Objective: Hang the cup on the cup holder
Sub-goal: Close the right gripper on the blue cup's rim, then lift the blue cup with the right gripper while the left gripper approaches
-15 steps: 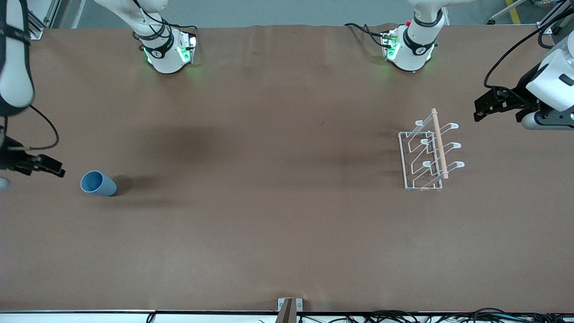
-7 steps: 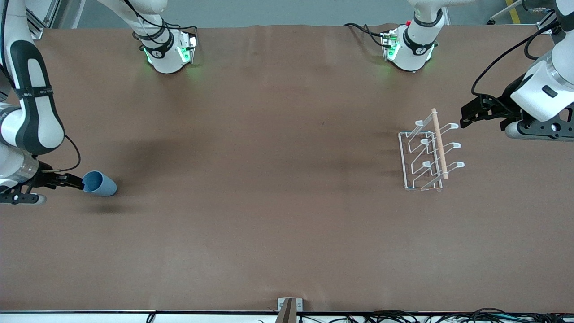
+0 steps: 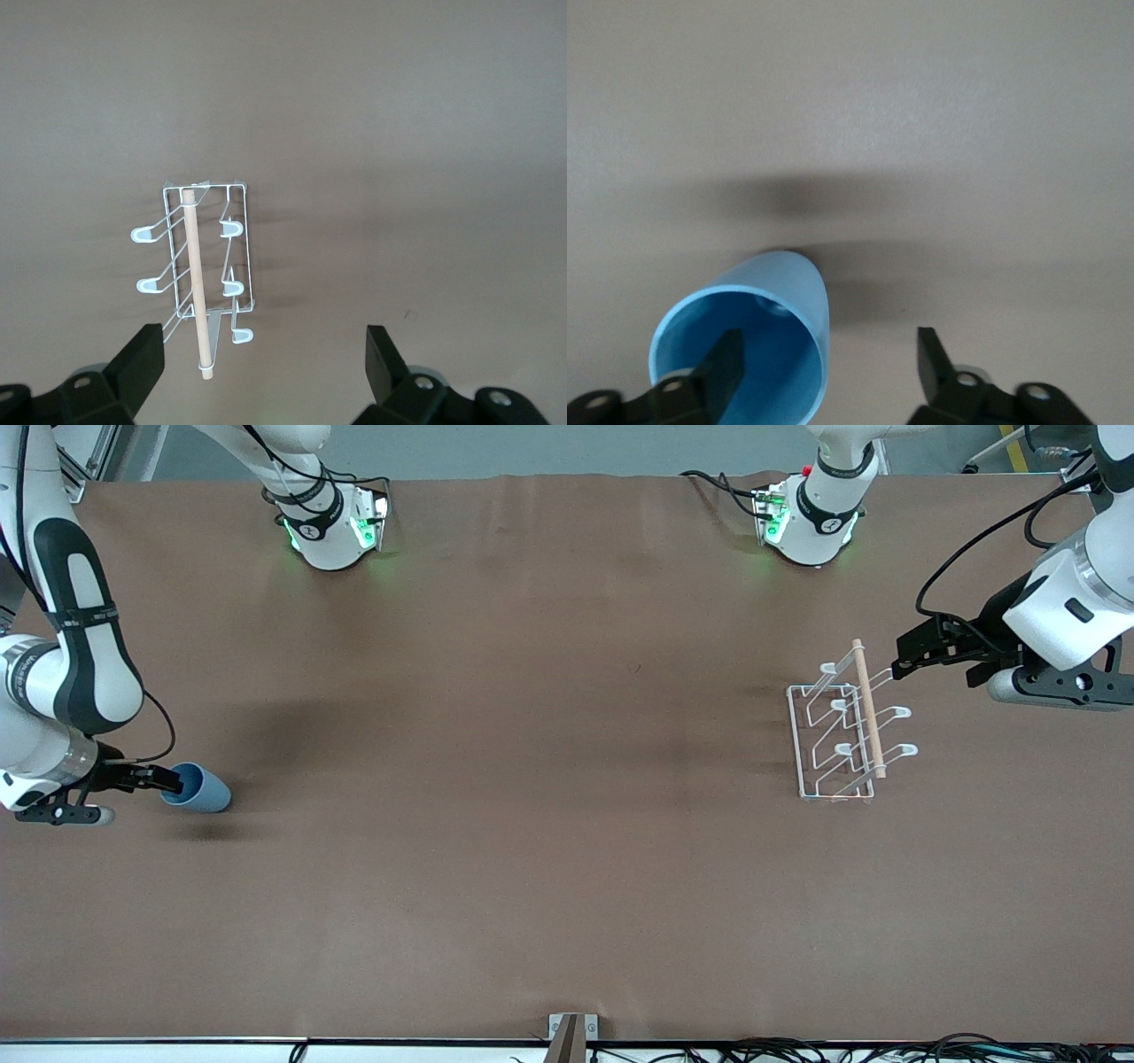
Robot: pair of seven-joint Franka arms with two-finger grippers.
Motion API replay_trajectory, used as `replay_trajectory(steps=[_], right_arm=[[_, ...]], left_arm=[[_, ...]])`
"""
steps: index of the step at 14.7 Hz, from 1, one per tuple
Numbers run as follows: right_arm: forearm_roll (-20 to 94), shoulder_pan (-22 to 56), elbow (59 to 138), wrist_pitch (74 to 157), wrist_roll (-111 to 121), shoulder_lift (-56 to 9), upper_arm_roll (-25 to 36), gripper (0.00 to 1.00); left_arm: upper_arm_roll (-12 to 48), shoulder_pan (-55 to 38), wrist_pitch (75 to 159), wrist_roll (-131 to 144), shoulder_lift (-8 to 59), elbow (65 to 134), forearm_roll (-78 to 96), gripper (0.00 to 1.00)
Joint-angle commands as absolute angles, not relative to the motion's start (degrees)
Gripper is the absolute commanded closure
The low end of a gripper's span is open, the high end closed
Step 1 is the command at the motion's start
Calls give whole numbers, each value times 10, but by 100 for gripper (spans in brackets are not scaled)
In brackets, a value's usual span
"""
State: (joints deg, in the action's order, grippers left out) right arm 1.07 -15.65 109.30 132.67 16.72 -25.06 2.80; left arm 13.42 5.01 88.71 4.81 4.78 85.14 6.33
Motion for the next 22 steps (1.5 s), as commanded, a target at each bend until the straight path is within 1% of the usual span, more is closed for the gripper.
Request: replay_trajectory(steps=[1,2,3,4,8,13,16,18,22], right_arm=[[20,-164,1113,1336,174,-250,19,83],[20,-162,1114,1332,174,-250,19,92],[20,-160,1113,1331,173,-250,19,96],[20,-159,1113,1330,173,-250,19,98],[20,-155,1106,1285,167,-235,13,99],[31,-116,1103,1209,139,-170,12,100],[75,-74,1084,1134,105,-122,11,99],[101,-37,1065,1087,57,-104,11,99],[144,35,1061,1061,12,-69,9,99]], left_arm=[[134,48,887,52,54,837,73,0],[134,48,889,52,54,837,73,0],[134,47,891,52,54,837,73,0],[136,46,893,43,54,837,73,0],[142,44,897,41,54,837,72,0],[161,43,906,40,54,838,73,0],[180,42,910,40,61,838,73,0],[196,42,914,40,64,838,72,0],[218,42,918,40,64,838,72,0]])
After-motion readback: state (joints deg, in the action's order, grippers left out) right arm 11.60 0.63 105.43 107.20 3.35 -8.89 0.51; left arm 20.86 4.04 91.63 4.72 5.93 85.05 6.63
